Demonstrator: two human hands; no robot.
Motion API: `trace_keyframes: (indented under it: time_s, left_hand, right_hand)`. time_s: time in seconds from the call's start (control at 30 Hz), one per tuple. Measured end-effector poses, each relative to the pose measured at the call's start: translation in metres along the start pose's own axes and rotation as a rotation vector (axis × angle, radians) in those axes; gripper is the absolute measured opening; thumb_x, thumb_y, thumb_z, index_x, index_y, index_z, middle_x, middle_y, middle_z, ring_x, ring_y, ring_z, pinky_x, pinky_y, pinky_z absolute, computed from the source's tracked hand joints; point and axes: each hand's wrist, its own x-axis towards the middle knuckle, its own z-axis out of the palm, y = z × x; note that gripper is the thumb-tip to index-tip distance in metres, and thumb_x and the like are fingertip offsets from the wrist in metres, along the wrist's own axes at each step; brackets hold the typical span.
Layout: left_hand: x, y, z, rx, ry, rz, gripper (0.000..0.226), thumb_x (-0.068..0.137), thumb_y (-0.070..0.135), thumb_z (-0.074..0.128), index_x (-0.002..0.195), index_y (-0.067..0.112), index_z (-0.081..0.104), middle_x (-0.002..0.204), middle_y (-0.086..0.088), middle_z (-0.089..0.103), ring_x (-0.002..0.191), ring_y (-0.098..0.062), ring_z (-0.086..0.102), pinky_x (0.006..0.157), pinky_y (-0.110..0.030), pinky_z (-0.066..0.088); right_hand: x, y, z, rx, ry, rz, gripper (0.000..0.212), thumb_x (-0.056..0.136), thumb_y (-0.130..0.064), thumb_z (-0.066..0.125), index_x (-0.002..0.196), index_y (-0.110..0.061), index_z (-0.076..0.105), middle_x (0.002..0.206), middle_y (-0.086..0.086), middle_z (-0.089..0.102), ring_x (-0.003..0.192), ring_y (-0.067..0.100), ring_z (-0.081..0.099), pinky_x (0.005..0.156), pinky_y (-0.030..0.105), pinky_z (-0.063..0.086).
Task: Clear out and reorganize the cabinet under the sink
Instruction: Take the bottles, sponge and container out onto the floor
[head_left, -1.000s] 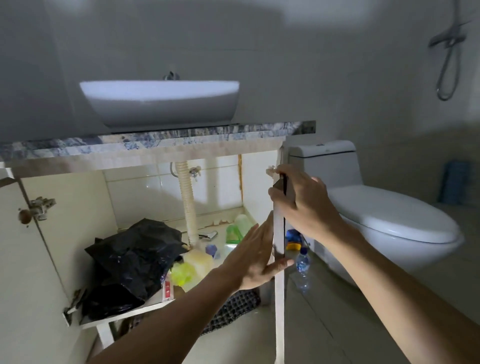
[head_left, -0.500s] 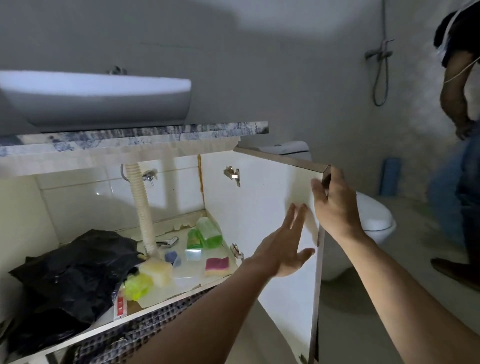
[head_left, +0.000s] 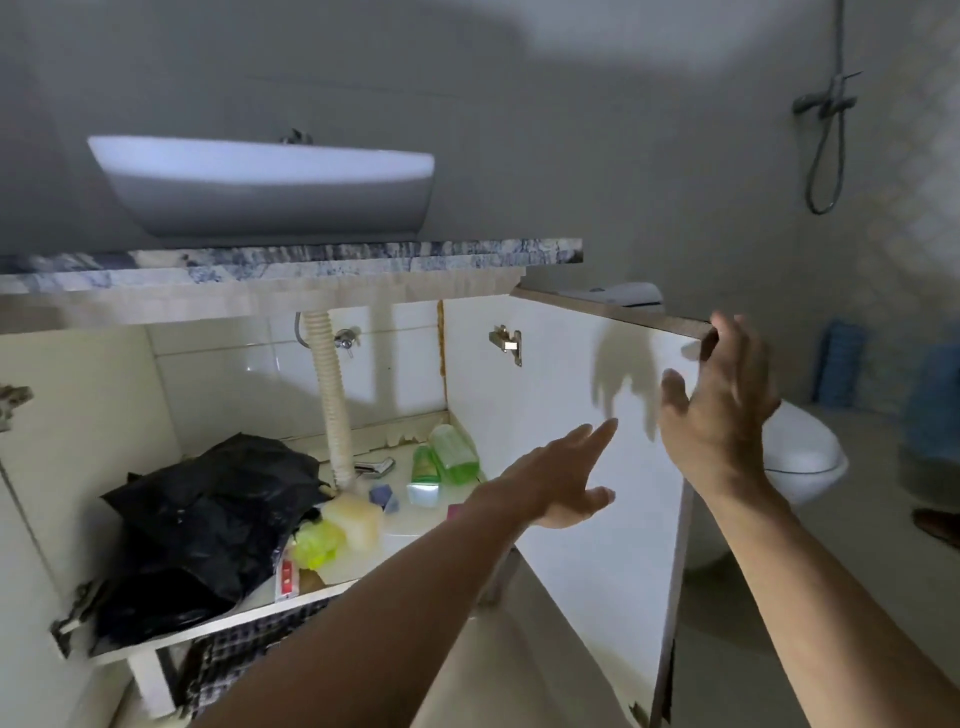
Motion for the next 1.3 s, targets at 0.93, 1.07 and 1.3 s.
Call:
trace_keyframes:
  time_s: [0.93, 1.07, 1.3]
  left_hand:
    - [-0.075, -0.334, 0.066, -0.404, 0.026, -0.798, 0.042, 0.094, 0.034, 0.054, 0.13, 0.012, 0.053, 0.13, -0.006, 0.059, 0.121, -0.022, 0.052, 0.093, -0.021, 0.037]
    - [-0.008, -0.366, 0.088, -0.627, 0.129, -0.838, 0.04, 0.088, 0.034, 0.061, 0.12, 0.009, 0.06, 0.118, -0.008, 0.065, 0.113, -0.027, 0.058, 0.092, -0.027, 0.044]
    - [0.131, -0.445, 0.129, -1.196, 0.324, -0.873, 0.011, 0.086, 0.022, 0.061, 0.092, 0.013, 0.06, 0.103, -0.019, 0.062, 0.09, -0.025, 0.057, 0.08, -0.034, 0.046]
  right_hand:
    - [-0.111, -0.033, 0.27, -0.151, -1.229, -0.116, 0.028, 0.091, -0.025, 0.057, 0.118, -0.015, 0.054, 0.112, 0.004, 0.065, 0.091, 0.012, 0.059, 0.076, 0.019, 0.045]
    - [-0.093, -0.002, 0.341, -0.116, -1.195, 0.055, 0.032, 0.092, -0.028, 0.056, 0.121, -0.014, 0.053, 0.118, 0.002, 0.065, 0.093, 0.012, 0.057, 0.065, 0.009, 0.038]
    - [-0.061, 0.04, 0.498, -0.139, -1.018, 0.18, 0.037, 0.093, -0.021, 0.052, 0.126, -0.004, 0.048, 0.126, 0.014, 0.056, 0.116, 0.027, 0.052, 0.082, 0.026, 0.041]
